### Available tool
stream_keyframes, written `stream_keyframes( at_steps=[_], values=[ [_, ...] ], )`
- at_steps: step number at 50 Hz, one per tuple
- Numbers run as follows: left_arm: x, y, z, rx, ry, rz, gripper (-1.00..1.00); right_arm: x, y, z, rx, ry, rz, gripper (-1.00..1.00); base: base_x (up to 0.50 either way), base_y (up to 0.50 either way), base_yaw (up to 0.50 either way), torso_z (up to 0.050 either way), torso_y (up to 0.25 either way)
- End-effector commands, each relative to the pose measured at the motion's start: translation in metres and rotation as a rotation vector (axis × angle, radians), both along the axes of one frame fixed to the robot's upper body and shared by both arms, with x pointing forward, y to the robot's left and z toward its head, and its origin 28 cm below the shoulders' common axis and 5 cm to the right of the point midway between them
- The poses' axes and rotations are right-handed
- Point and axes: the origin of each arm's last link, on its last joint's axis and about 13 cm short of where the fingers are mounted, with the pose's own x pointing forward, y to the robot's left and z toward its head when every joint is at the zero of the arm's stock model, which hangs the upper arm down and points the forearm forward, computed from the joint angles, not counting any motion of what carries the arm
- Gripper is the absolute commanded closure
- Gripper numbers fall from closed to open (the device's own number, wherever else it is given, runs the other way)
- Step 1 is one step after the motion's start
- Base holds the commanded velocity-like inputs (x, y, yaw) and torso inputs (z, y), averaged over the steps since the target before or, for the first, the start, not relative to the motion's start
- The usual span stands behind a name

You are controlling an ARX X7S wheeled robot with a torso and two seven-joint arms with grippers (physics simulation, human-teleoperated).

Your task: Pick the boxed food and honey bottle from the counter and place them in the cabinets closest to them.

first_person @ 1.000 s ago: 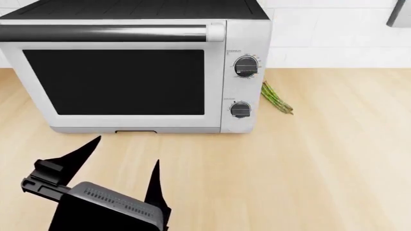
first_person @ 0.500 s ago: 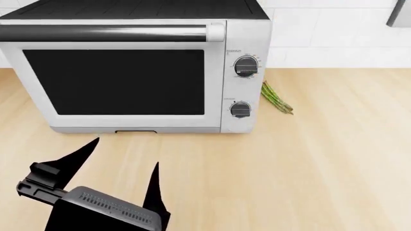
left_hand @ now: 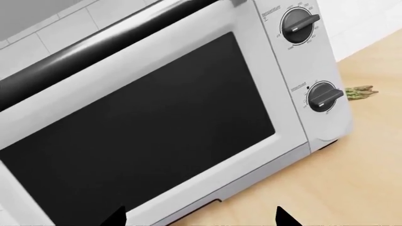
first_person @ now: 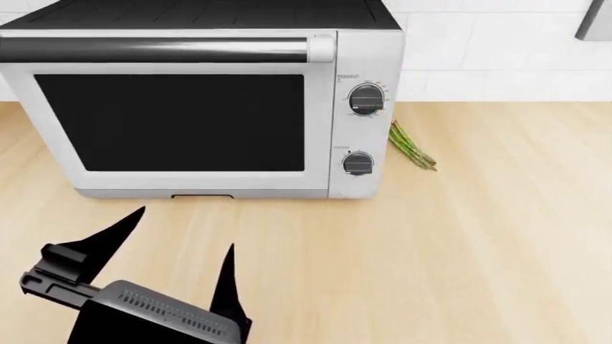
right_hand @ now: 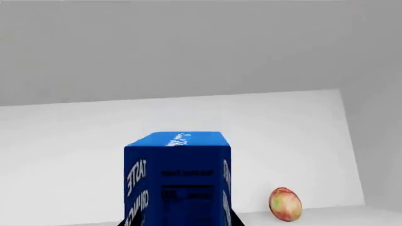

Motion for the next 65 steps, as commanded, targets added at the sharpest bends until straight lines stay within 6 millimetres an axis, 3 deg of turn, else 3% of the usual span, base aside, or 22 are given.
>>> stream_keyframes(
  at_steps=[1, 22, 28, 29, 40, 47, 65],
  values=[
    [0.000, 0.001, 0.000, 0.003, 0.002, 0.010, -1.00, 0.064, -0.005, -0.050, -0.006, 0.323, -0.083, 1.00, 0.00, 0.00, 0.00, 0.000, 0.000],
    [0.000, 0.000, 0.000, 0.004, 0.008, 0.014, -1.00, 0.094, -0.008, -0.066, -0.021, 0.346, -0.113, 1.00, 0.00, 0.00, 0.00, 0.000, 0.000],
    [0.001, 0.000, 0.001, 0.006, 0.005, 0.014, -1.00, 0.092, -0.007, -0.066, -0.012, 0.349, -0.099, 1.00, 0.00, 0.00, 0.00, 0.000, 0.000],
    [0.001, 0.000, 0.002, 0.006, 0.004, 0.014, -1.00, 0.091, -0.007, -0.065, -0.007, 0.353, -0.092, -1.00, 0.01, 0.00, 0.00, 0.000, 0.000],
    [0.001, 0.000, 0.001, 0.008, 0.002, 0.015, -1.00, 0.074, -0.012, -0.052, 0.030, 0.320, -0.072, -1.00, 0.00, 0.00, 0.00, 0.000, 0.000],
    [0.001, -0.002, -0.001, 0.007, 0.001, 0.008, -1.00, 0.052, -0.012, -0.038, 0.048, 0.255, -0.072, -1.00, 0.00, 0.00, 0.00, 0.000, 0.000],
    [0.002, 0.001, 0.001, 0.007, -0.023, 0.011, -1.00, 0.003, 0.003, -0.023, 0.022, 0.165, 0.015, -1.00, 0.00, 0.00, 0.00, 0.000, 0.000]
  ],
)
